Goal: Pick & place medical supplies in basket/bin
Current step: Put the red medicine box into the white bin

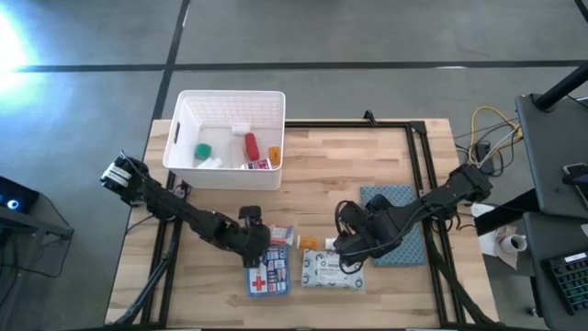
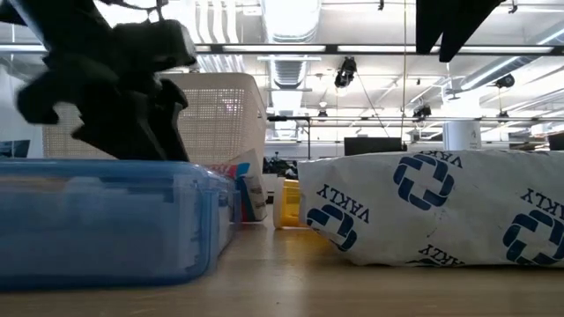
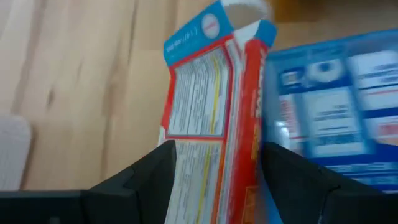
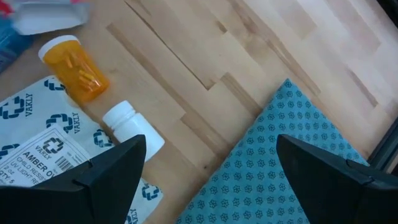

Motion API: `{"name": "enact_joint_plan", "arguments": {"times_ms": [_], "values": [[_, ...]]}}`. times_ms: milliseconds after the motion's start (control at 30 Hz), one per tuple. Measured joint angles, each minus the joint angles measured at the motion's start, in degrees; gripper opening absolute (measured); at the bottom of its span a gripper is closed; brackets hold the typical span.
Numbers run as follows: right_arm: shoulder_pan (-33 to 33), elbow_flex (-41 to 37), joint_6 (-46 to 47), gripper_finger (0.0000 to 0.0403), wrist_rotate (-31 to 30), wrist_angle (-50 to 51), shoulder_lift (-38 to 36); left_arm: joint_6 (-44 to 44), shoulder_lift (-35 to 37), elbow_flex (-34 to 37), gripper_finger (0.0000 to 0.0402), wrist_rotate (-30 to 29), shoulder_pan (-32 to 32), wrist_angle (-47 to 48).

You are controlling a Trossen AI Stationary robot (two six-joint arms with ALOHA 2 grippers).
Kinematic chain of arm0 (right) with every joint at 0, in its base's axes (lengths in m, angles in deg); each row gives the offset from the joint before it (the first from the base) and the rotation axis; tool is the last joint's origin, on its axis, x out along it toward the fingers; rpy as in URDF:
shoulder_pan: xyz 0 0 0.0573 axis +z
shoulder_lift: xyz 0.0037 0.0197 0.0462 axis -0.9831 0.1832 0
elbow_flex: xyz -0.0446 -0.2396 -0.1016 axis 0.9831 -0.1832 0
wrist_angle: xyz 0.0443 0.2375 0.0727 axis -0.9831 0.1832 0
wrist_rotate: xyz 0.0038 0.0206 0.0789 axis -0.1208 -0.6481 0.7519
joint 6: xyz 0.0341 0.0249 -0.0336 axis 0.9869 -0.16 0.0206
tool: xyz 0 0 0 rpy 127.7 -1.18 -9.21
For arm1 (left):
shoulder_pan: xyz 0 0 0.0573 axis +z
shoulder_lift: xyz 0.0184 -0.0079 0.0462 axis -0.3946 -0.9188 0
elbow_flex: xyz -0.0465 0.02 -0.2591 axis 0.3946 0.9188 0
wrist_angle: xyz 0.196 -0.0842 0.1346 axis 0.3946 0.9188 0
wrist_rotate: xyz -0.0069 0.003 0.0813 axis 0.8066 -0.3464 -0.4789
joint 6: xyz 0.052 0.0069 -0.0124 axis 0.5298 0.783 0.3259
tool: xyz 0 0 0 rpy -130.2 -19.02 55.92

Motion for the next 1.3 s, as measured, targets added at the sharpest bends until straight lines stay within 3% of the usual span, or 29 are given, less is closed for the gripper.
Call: {"name": "enact_joint_plan", "arguments": {"times_ms": [300, 567, 833, 933, 1133, 1300], "values": [[-0.04, -0.09, 0.01, 0.0352, -0.03, -0.11, 0.0, 5.78, -0.8, 2.24, 0.0175, 4.37, 5.96, -0.44], [-0.04, -0.2, 0.01, 0.0352, -0.17, -0.11, 0.0, 5.91, -0.45, 7.53, 0.016, -0.95, 7.69, -3.61], [-0.07, -0.79, 0.62, 0.0352, -0.25, -0.22, 0.0, 7.32, -0.58, 7.94, 0.0148, -3.54, 7.7, -4.51], [-0.07, -0.83, 1.08, 0.0352, -0.3, -0.27, 0.0, 8.87, -0.62, 7.58, 0.0117, -3.98, 7.75, -4.68], [-0.07, -0.83, 2.58, 0.0352, -0.39, -0.29, 0.0, 10.09, -0.64, 7.2, 0.0017, -4.22, 7.75, -4.75], [-0.07, -0.83, 3.0, 0.0352, -0.39, -0.4, 0.0, 10.07, -0.71, 5.71, 0.0006, -4.07, 7.81, -4.01]]}}
